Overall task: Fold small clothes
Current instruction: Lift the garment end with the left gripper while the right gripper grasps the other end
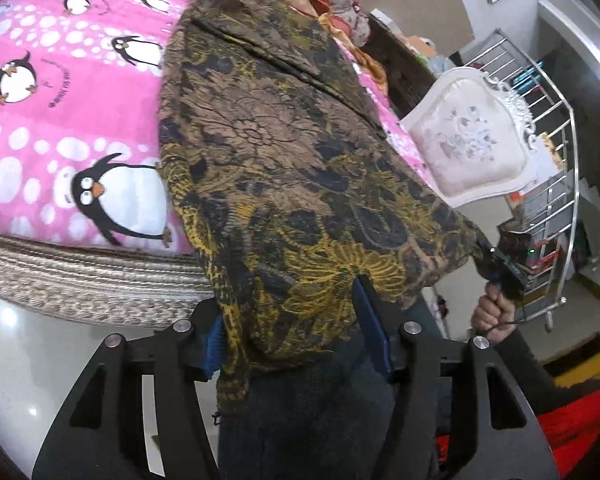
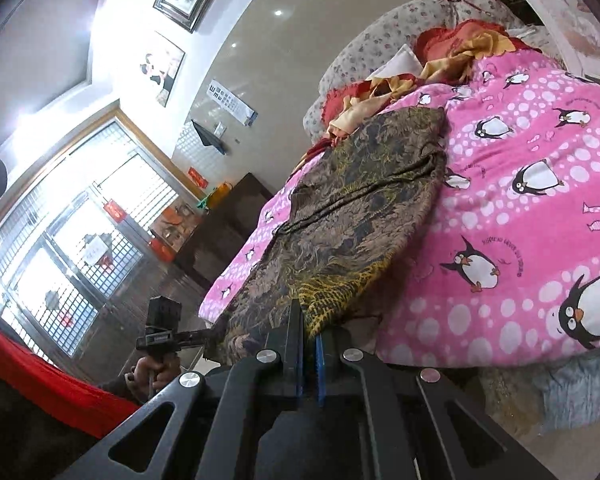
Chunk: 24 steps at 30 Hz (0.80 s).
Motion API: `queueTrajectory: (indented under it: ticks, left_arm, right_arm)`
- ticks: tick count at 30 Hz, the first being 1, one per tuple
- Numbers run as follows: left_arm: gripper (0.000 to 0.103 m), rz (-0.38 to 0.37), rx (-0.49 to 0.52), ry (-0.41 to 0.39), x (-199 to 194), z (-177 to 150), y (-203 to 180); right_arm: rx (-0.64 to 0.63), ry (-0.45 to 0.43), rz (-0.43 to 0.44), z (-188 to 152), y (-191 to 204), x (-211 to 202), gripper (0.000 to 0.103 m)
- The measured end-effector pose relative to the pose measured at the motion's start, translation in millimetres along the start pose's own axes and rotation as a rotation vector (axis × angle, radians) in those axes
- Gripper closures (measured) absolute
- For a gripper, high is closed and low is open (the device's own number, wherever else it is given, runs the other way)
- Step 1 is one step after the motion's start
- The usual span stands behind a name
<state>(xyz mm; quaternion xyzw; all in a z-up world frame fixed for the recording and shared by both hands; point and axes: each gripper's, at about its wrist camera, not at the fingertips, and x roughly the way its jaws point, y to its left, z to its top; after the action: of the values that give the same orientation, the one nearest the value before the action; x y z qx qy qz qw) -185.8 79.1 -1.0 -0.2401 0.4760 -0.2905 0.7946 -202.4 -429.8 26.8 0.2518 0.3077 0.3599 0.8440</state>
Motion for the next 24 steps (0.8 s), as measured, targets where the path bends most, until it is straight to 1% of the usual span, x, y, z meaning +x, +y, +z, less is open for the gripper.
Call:
queueTrajectory:
  ticks: [1,2,3,5,7,8,10,11,13,15,17,18,20,24]
  left_arm:
    - [0.05,-0.009,-0.014,-0.002,0.4,1.0,2.6]
    - [0.059,-0.012,-0.034,-0.004,0.4,1.3,6.6]
    - [0.063,-0.011,-0.061,-0.003,1.0,2.0,12.3]
    - [0.083,-0.005,-0.106,-0.003,1.5,2.6,23.7]
    - [0.098,0.032,-0.145,0.005,1.6,2.6,32.4]
    - [0.099,0.027,-0.16,-0.001,-0.4,2.2,34.7]
    - [0.1,0.068,-0.139,-0.014,-5.6,1.7,30.6]
    - [0.1,0.069,-0.132,-0.023,-8.7,1.1,28.1]
    - [0.1,0.042,-0.132,-0.054,-19.5,0.0,23.9]
    - [0.1,-0.01,-0.144,-0.092,-34.0,0.3,21.8]
    - [0.101,-0.054,-0.149,-0.13,-49.2,2.1,20.0]
    - [0.101,-0.09,-0.145,-0.157,-60.8,4.6,16.6]
    - [0.101,-0.13,-0.129,-0.202,-80.0,9.2,10.9]
    - [0.101,-0.219,-0.107,-0.26,-113.0,14.9,0.1]
  right_arm:
    - [0.001,0.001,-0.001,1.1,0.5,0.0,0.099]
    - [0.002,0.003,-0.006,0.6,1.4,-0.6,0.099]
    - [0.003,0.005,-0.008,2.8,-0.5,0.0,0.099]
    - [0.007,0.009,-0.016,1.3,-1.1,-1.2,0.099]
    - [0.013,0.008,-0.02,0.1,-3.5,-3.1,0.099]
    - [0.016,0.007,-0.023,-0.1,-3.8,-3.2,0.099]
    - [0.02,0.002,-0.025,0.4,-3.5,-3.8,0.099]
    - [0.02,-0.003,-0.029,1.5,-2.9,-4.1,0.099]
    - [0.02,-0.013,-0.041,3.1,-1.2,-5.0,0.099]
    - [0.025,-0.032,-0.054,7.2,-1.7,-8.5,0.099]
    - [-0.005,-0.049,-0.047,10.5,7.5,-13.6,0.1]
    - [-0.017,-0.052,-0.047,12.2,12.1,-15.4,0.1]
    - [-0.038,-0.065,-0.042,15.8,22.5,-20.8,0.1]
    - [-0.084,-0.09,-0.023,21.7,43.3,-35.2,0.1]
